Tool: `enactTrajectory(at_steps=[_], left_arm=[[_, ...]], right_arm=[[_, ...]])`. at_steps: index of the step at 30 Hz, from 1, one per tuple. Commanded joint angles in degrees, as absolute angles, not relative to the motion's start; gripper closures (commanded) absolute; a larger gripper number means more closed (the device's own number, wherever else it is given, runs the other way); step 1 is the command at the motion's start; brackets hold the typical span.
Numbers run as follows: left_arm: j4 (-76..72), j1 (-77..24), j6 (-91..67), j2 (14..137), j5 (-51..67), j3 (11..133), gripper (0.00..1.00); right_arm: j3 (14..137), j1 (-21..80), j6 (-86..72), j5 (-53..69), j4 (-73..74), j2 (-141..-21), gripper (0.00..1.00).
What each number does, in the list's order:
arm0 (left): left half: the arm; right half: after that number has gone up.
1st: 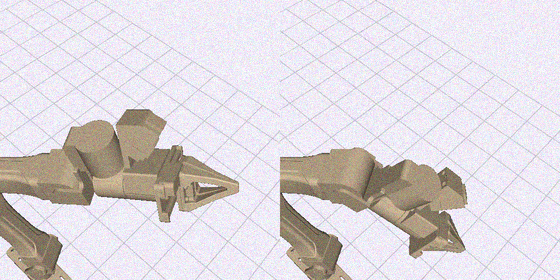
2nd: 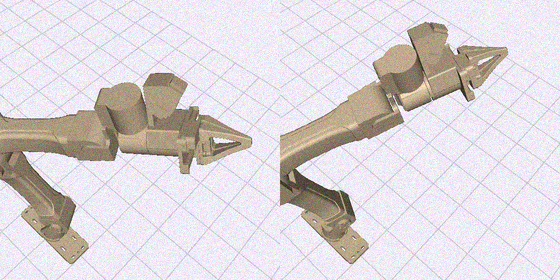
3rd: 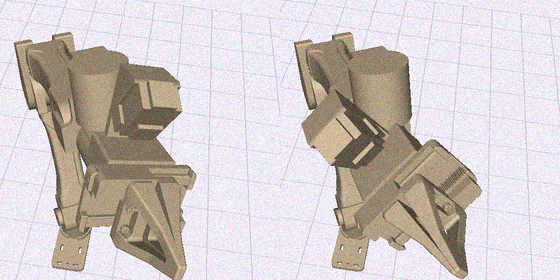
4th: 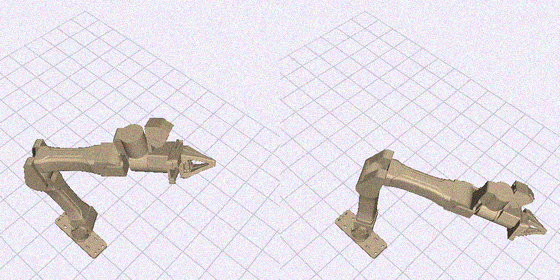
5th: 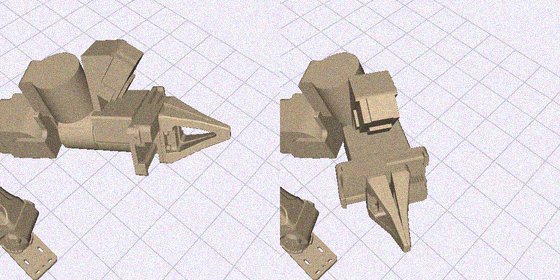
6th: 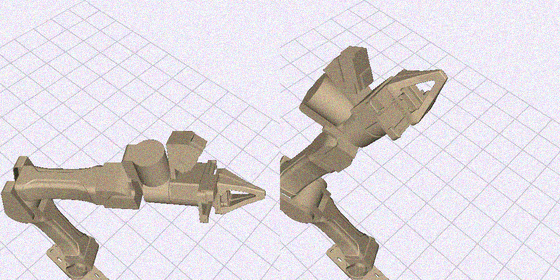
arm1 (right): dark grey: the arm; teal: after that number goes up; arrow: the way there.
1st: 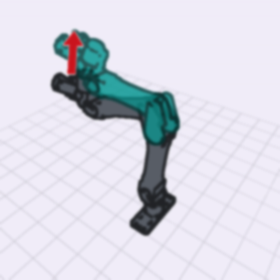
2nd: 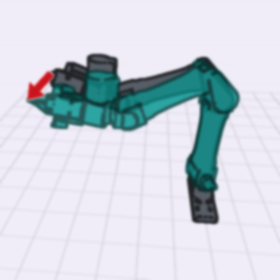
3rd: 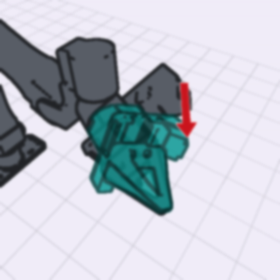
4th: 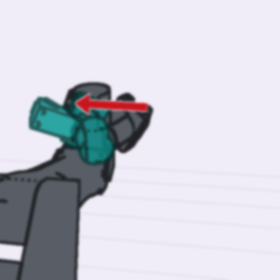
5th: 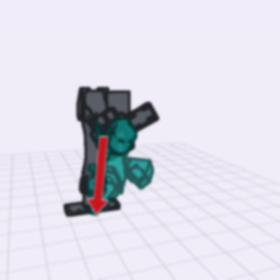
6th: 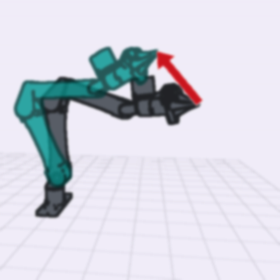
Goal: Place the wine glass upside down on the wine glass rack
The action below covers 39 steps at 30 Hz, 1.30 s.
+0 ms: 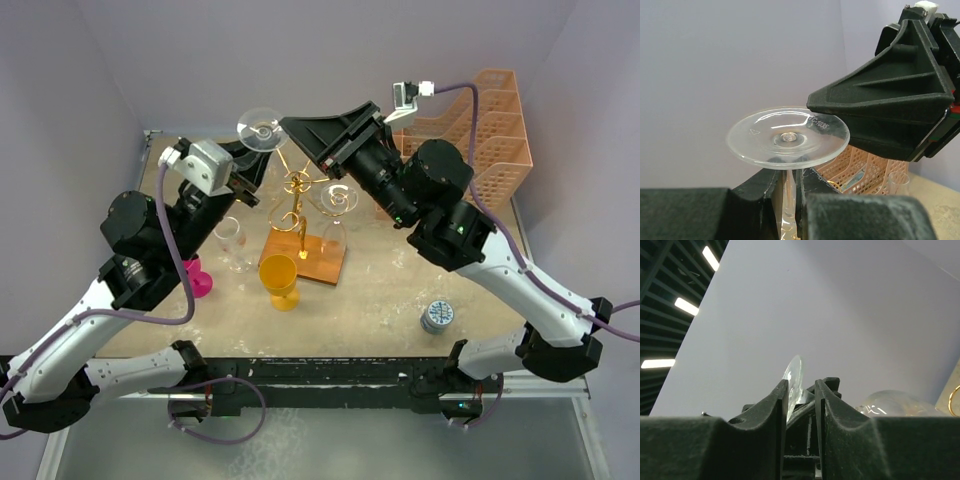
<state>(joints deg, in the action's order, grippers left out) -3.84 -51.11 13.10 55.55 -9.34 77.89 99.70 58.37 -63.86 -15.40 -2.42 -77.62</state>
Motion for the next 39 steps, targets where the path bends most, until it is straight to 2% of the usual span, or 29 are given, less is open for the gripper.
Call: enactTrajectory(at_steps=[1,8,12,13,17,23,28,33,39], left_arm=[[-5.16,-50.98,13.88,54.52,-7.33,77.80,1.00],[-3.72,-50.98,15.47,54.09,-7.15,76.96,1.00],[-4.19,-50.97,16.17,54.03,-8.21,76.07,1.00],[-4.11,-50.98,15.52,54.05,-8.82,76.17,0.97],[-3.86,-50.98,10.98,53.27,-11.61,76.06,0.63],[-2.09,-50.98,-2.18,47.26,-14.33,72.04,0.47],[-0.50,-50.98,-20.38,41.22,-20.16,70.58,0.46],[2.17,-50.98,-40.10,40.11,-28.16,72.63,0.46],[6.23,-50.98,-47.21,44.28,-25.98,79.88,0.46]], right_arm=[[98.67,58.10,-63.62,-11.43,-7.67,-75.84,0.72],[98.03,58.01,-64.82,-5.55,-8.67,-77.07,0.83],[95.74,58.01,-66.76,-3.92,-12.07,-76.39,1.00],[95.39,58.01,-67.28,-3.69,-12.51,-76.34,1.00],[93.91,58.01,-69.33,-4.46,-15.04,-75.99,1.00],[94.40,57.58,-69.73,-10.84,-18.44,-75.50,1.00],[95.25,57.14,-67.48,-13.89,-20.52,-75.76,1.00],[96.06,56.97,-64.98,-13.06,-21.53,-76.89,1.00],[98.54,56.96,-62.38,-9.00,-21.19,-79.61,1.00]])
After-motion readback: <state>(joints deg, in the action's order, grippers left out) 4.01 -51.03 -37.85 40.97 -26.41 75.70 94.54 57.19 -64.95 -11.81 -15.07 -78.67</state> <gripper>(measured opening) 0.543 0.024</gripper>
